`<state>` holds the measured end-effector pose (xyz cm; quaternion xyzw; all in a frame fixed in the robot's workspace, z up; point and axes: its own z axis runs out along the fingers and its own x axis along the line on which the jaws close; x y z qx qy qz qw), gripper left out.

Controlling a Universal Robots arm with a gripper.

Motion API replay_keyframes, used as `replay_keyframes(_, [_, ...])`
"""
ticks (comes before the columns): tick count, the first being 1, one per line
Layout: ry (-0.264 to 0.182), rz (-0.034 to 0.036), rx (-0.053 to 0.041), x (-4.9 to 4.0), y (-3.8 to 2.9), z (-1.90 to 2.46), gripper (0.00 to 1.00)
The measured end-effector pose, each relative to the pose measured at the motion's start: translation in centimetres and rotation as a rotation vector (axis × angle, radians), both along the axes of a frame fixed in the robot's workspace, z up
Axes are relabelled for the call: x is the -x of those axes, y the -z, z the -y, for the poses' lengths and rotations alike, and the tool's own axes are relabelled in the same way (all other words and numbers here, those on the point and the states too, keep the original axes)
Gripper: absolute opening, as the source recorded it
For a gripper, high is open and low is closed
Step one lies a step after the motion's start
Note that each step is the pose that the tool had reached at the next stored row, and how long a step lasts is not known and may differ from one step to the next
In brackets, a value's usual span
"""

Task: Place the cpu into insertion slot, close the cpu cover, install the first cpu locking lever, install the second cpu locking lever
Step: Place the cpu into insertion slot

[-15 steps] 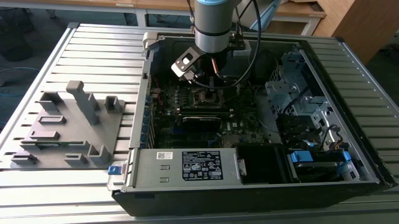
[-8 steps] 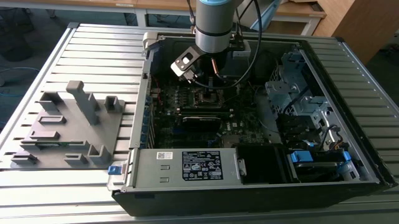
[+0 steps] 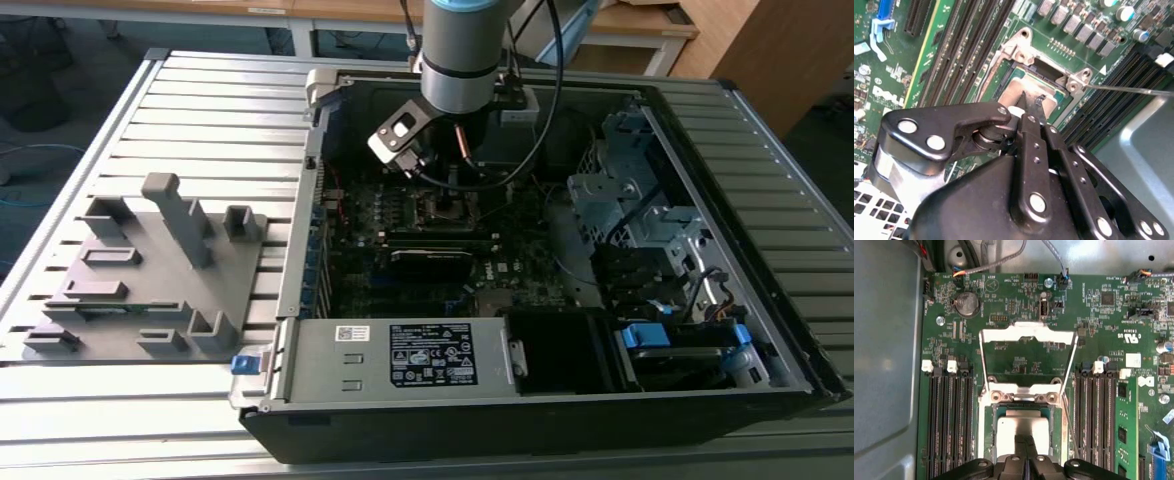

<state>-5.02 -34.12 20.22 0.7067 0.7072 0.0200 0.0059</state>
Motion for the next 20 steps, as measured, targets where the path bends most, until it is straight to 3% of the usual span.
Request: replay_keyframes(20, [0.001,-0.0005,0.0007,-0.09,0.37,0.01,0.11])
